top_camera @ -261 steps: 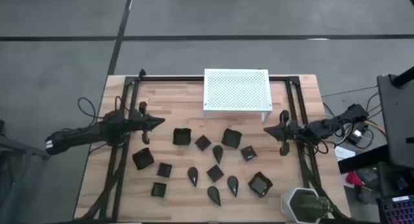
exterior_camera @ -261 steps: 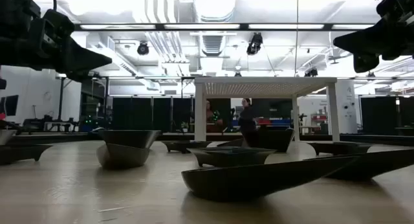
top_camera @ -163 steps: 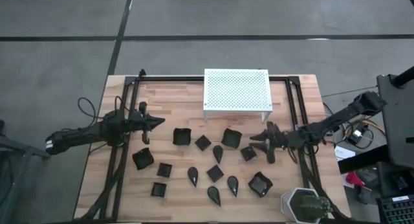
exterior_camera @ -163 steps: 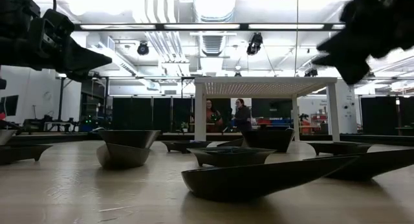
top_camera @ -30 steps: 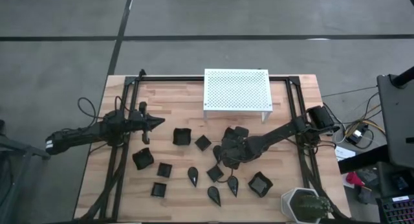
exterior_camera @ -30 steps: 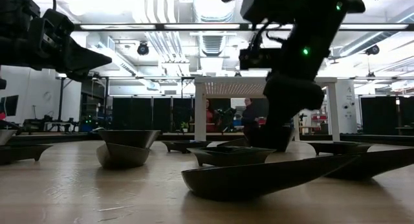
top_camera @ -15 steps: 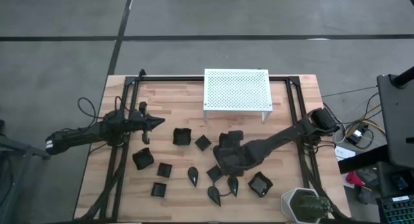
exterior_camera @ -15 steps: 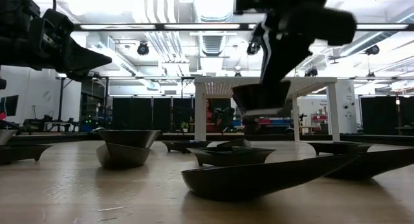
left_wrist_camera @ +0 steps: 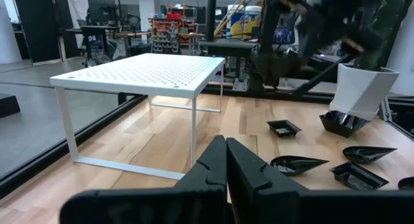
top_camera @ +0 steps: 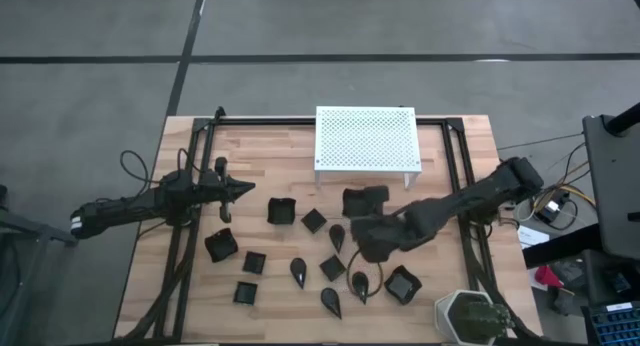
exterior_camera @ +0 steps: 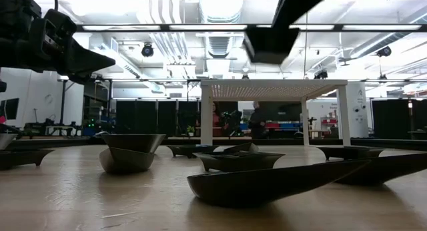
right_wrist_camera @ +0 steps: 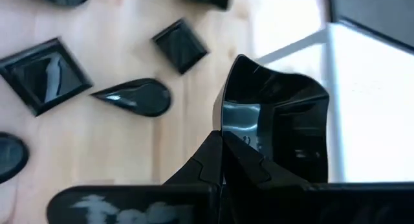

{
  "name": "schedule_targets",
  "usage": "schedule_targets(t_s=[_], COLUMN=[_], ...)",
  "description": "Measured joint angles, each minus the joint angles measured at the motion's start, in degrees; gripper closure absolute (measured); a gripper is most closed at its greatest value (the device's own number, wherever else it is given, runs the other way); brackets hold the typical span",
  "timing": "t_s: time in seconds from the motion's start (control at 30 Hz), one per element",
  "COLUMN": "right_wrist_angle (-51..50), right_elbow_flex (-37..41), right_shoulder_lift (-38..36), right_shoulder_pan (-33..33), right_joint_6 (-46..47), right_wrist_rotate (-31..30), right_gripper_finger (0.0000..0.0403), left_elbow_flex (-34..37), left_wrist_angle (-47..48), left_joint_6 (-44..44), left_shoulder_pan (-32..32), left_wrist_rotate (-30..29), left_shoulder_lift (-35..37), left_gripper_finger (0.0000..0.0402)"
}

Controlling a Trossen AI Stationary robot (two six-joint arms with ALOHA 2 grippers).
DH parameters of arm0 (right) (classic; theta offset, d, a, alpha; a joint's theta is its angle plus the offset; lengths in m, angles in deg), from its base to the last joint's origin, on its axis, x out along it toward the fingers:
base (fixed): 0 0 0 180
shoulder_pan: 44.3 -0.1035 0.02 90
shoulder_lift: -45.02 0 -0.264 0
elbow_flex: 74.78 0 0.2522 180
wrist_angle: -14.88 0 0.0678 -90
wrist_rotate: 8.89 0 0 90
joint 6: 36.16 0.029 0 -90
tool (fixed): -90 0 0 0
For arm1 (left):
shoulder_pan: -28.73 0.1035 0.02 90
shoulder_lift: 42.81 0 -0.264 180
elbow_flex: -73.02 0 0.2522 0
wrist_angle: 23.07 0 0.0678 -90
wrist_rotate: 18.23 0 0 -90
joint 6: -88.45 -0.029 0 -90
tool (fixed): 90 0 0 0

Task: Pick & Place Mini shaped plates
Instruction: Put the distorted square plate on the shelf

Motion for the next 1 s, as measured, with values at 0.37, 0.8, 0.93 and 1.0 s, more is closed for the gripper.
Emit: schedule_targets(t_s=[0.37,0.8,0.93,1.0], right_wrist_angle=[-2.7,-13.3,-13.3,-13.3], right_elbow_flex=[0.2,-2.2,-3.4,-3.9], right_shoulder_lift=[-8.0,-7.4,-6.0,-4.7], right_shoulder_pan=[9.9,27.1,30.6,31.9], right_joint_6=[11.3,28.5,27.9,28.0], right_wrist_rotate=[-2.6,-2.1,-1.4,-0.6], right_gripper_finger=[0.0394,0.0394,0.0394,0.0394], left_elbow_flex=[0.0,0.0,0.0,0.0], left_wrist_angle=[0.0,0.0,0.0,0.0], left_joint_6=[0.0,0.0,0.0,0.0], left_shoulder_pan=[0.0,0.0,0.0,0.0], left_wrist_rotate=[0.0,0.0,0.0,0.0], left_shoulder_lift=[0.0,0.0,0.0,0.0], left_gripper_finger=[0.0401,0.0401,0.0401,0.0401])
